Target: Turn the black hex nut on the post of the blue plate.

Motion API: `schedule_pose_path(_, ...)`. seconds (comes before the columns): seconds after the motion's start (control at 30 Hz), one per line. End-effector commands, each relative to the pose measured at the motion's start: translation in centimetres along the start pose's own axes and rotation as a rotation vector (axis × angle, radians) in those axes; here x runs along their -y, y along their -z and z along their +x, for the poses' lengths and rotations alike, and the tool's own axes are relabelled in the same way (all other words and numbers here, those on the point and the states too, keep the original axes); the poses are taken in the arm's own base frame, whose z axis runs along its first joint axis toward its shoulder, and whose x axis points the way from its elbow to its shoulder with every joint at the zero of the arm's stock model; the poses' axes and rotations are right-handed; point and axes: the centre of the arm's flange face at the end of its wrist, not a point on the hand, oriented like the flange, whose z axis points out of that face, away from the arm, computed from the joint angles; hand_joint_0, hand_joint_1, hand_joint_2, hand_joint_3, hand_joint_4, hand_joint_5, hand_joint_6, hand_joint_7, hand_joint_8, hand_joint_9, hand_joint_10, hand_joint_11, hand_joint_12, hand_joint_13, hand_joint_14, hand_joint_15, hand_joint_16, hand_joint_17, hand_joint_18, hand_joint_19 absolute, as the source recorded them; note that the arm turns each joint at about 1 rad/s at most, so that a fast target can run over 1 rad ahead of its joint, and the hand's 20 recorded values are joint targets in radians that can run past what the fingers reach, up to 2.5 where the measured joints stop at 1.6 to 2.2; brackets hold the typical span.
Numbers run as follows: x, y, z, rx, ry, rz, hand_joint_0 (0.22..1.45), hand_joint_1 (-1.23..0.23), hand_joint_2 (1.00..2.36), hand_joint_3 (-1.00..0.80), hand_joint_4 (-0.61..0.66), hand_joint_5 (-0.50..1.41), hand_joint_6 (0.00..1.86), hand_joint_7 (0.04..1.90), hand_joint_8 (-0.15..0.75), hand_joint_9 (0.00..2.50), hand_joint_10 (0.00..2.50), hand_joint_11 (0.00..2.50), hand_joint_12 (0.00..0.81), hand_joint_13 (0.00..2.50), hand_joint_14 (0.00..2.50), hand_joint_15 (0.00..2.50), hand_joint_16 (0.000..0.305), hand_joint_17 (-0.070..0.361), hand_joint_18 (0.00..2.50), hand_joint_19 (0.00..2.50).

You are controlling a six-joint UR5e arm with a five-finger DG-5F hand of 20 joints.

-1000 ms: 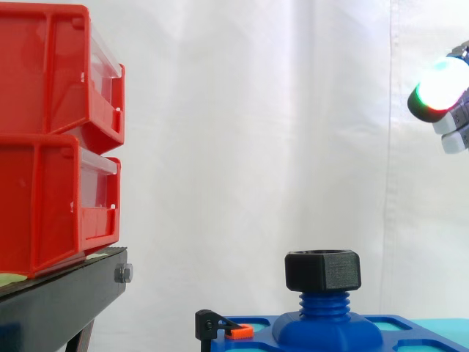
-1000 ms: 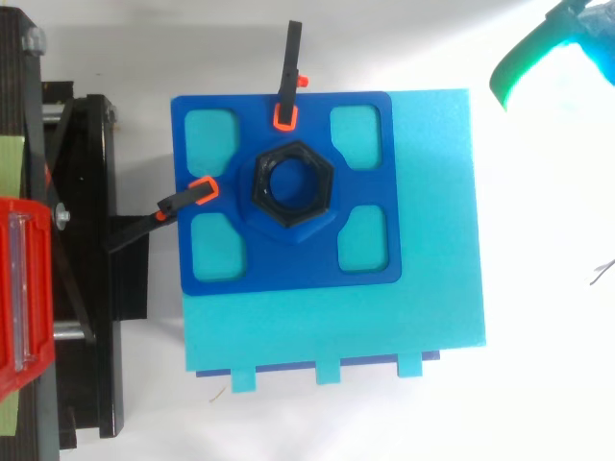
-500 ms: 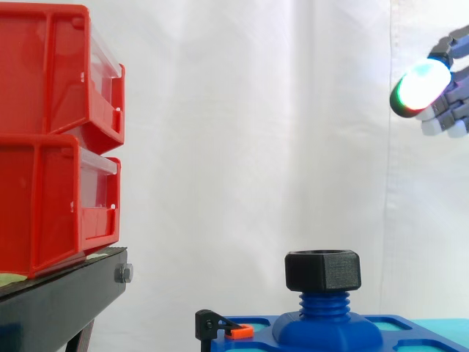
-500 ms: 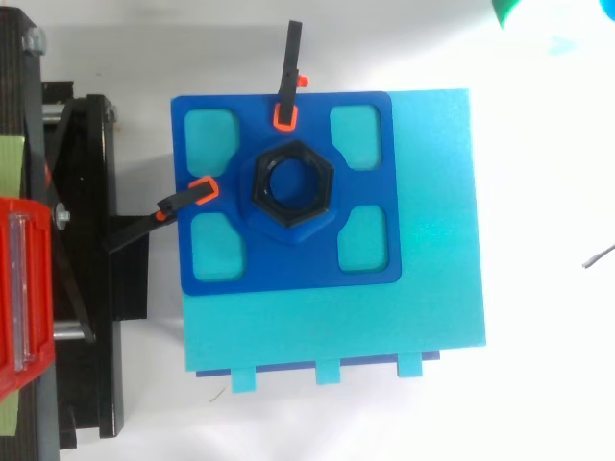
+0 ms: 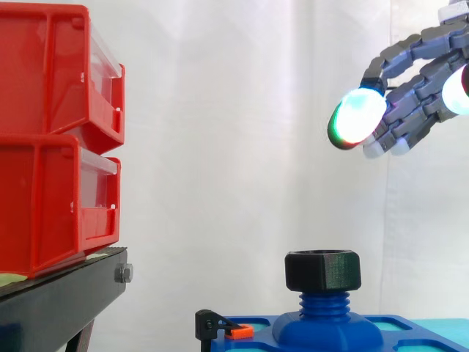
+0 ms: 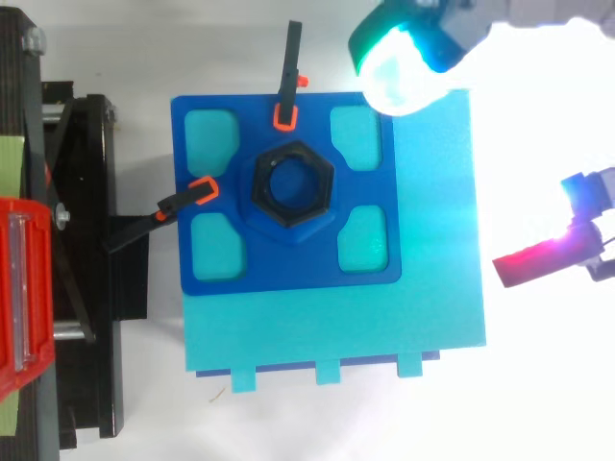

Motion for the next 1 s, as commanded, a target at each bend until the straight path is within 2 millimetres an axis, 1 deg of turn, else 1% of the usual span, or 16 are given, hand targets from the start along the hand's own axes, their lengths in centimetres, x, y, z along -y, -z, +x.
schedule_pose_path(0.0,-0.1,-0.2,0.0,-0.026,0.023,-0.004,0.48,-0.76,1.0,-0.5,0.11,-0.24,0.5,0.75,0.211,0.39,0.01,0.15,0.31,0.37,0.01,0.17,0.054,0.121,0.23,0.44)
schedule_pose_path(0.27,-1.1,-0.5,0.2,-0.016,0.095,-0.071,0.48,-0.75,1.0,-0.5,0.11,-0.24,0.5,0.74,0.212,0.39,0.01,0.16,0.311,0.37,0.01,0.17,0.054,0.121,0.23,0.44)
schedule_pose_path(0.5,-1.1,-1.0,0.4,0.001,0.097,-0.076,0.48,-0.73,1.0,-0.5,0.11,-0.24,0.5,0.74,0.213,0.39,0.01,0.16,0.312,0.37,0.01,0.16,0.054,0.121,0.23,0.45)
schedule_pose_path(0.6,-1.6,-1.3,0.1,0.041,0.082,-0.1,0.48,-0.73,1.0,-0.5,0.11,-0.24,0.5,0.75,0.215,0.39,0.01,0.15,0.313,0.37,0.01,0.16,0.054,0.121,0.24,0.45)
schedule_pose_path(0.8,-2.7,-1.7,0.0,0.088,0.082,-0.136,0.48,-0.7,1.0,-0.5,0.12,-0.24,0.5,0.75,0.218,0.4,0.01,0.16,0.314,0.38,0.01,0.17,0.054,0.122,0.24,0.46)
schedule_pose_path(0.9,-3.2,-1.9,0.6,0.091,0.1,-0.147,0.49,-0.69,1.0,-0.5,0.12,-0.24,0.5,0.75,0.221,0.4,0.01,0.16,0.314,0.38,0.01,0.17,0.054,0.122,0.24,0.46)
schedule_pose_path(0.93,-3.0,-2.4,1.4,0.081,0.106,-0.143,0.49,-0.69,1.0,-0.5,0.12,-0.24,0.5,0.75,0.22,0.4,0.01,0.17,0.315,0.38,0.01,0.16,0.054,0.122,0.25,0.46)
schedule_pose_path(0.97,-3.2,-2.6,1.6,0.079,0.108,-0.149,0.48,-0.69,1.0,-0.5,0.13,-0.24,0.5,0.75,0.22,0.4,0.01,0.17,0.316,0.38,0.01,0.17,0.054,0.122,0.25,0.46)
